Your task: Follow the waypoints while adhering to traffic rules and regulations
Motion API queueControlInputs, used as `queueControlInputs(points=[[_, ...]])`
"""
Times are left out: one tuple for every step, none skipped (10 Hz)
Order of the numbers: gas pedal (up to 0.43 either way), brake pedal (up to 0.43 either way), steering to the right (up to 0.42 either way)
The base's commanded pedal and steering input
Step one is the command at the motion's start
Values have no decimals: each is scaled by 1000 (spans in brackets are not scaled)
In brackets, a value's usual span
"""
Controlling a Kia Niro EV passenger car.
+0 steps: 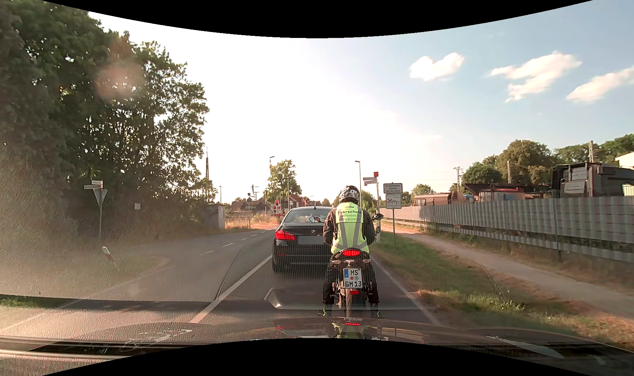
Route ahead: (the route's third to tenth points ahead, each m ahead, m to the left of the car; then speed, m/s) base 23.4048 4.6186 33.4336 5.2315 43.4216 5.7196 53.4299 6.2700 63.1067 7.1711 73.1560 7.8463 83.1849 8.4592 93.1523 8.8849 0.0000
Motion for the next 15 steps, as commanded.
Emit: queueControlInputs(points=[[0, 0, 6], [0, 0, 6], [0, 0, 6], [0, 0, 6], [0, 0, 6], [0, 0, 6], [0, 0, 6], [0, 0, 6], [0, 0, 6], [0, 0, 6], [0, 0, 6], [0, 0, 6], [0, 0, 6], [0, 0, 6], [0, 0, 6]])
